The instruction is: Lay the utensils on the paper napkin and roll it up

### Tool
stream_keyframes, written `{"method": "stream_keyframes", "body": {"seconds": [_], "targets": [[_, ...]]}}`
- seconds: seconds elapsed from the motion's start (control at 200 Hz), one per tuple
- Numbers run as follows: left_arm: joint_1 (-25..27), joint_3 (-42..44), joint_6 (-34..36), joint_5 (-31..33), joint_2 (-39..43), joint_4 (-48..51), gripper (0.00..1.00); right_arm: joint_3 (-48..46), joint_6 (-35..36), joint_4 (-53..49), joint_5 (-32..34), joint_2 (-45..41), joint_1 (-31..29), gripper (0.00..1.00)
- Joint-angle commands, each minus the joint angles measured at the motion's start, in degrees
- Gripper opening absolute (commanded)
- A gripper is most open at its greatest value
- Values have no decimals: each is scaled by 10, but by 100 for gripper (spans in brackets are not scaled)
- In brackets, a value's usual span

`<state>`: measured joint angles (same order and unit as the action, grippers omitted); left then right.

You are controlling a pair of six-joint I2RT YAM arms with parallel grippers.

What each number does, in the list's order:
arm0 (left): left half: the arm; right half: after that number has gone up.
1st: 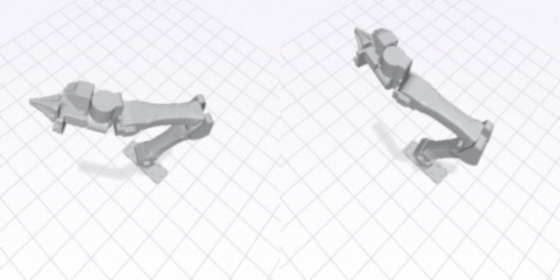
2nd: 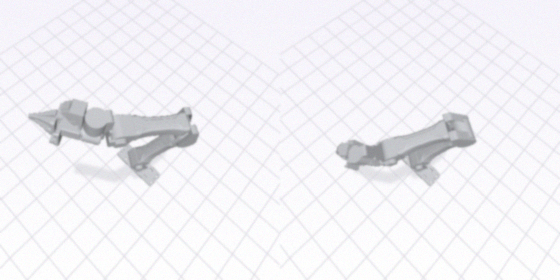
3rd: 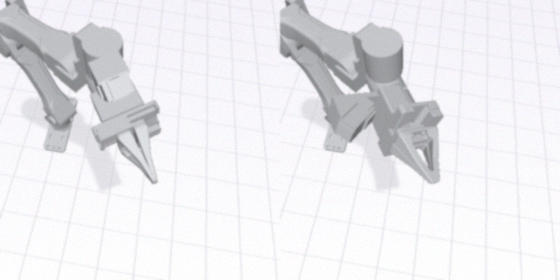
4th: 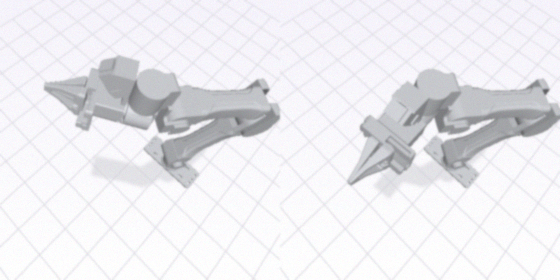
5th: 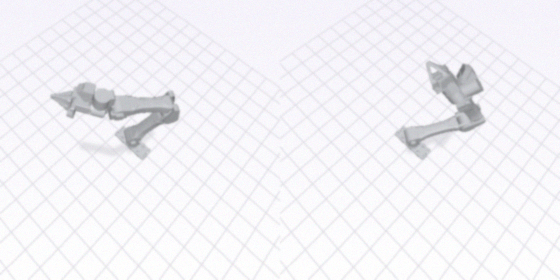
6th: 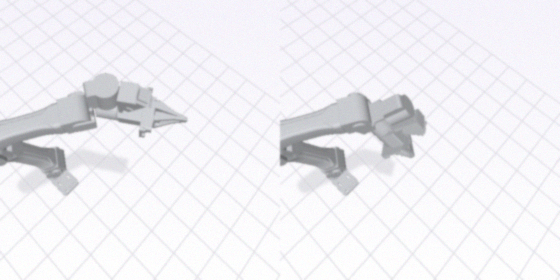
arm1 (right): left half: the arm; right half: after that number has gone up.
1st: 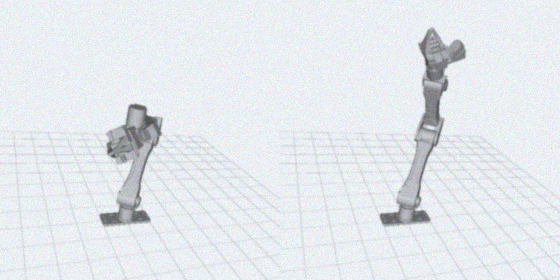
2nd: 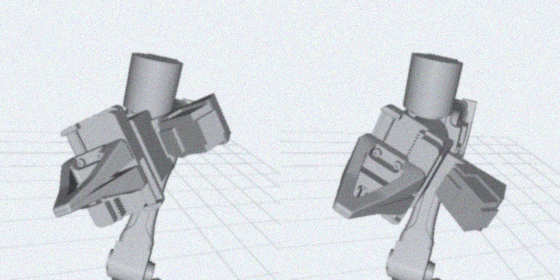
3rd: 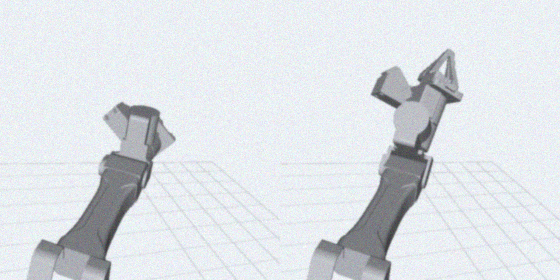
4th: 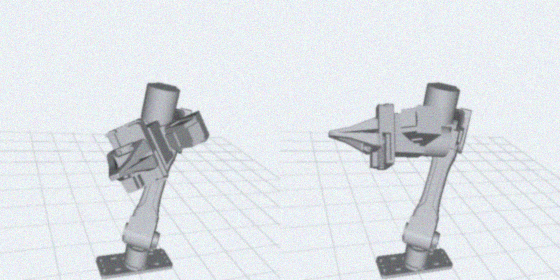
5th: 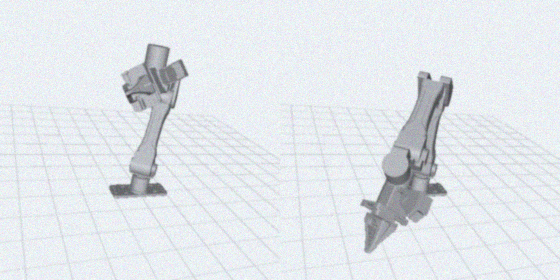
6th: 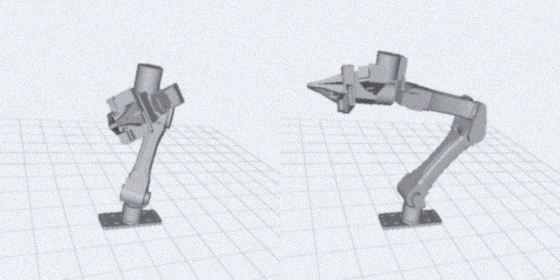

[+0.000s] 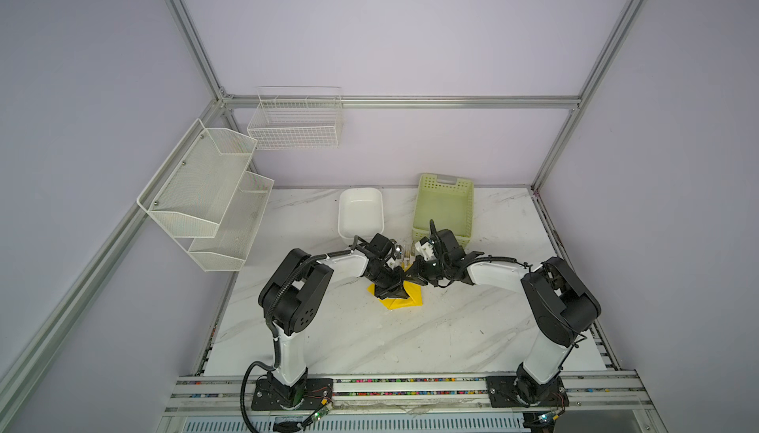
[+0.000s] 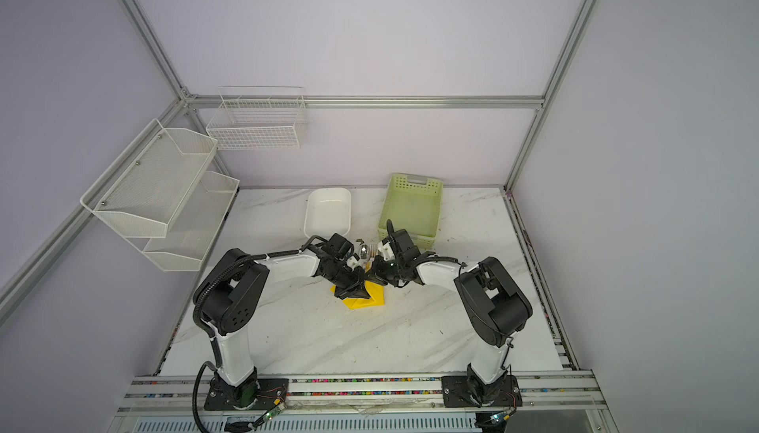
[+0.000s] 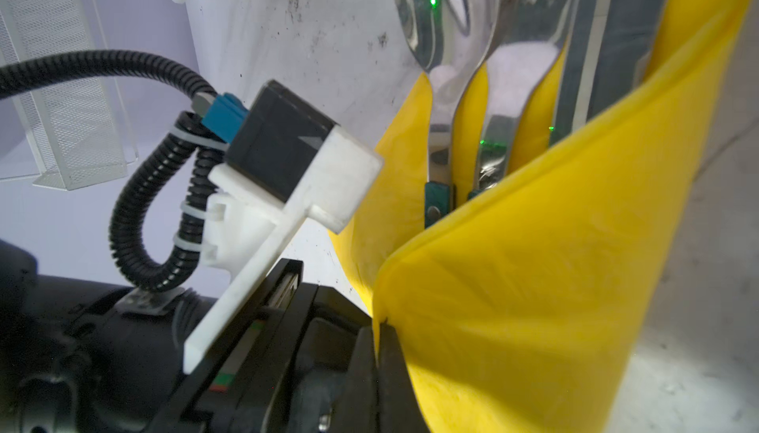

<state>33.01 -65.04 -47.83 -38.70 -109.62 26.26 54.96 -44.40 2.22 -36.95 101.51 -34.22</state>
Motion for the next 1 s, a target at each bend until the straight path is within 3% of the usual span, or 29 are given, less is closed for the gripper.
{"method": "stream_keyframes", "body": {"seconds": [0.0,0.64,0.995], "targets": [[-2,-18,2,16,20,19,10,2,-6,17,6,8,-5,0],[-4,7,20,36,83,75,11,2,6,29,10,52,-6,0],[-7,34,39,56,73,87,10,7,9,22,15,56,-5,0]]}}
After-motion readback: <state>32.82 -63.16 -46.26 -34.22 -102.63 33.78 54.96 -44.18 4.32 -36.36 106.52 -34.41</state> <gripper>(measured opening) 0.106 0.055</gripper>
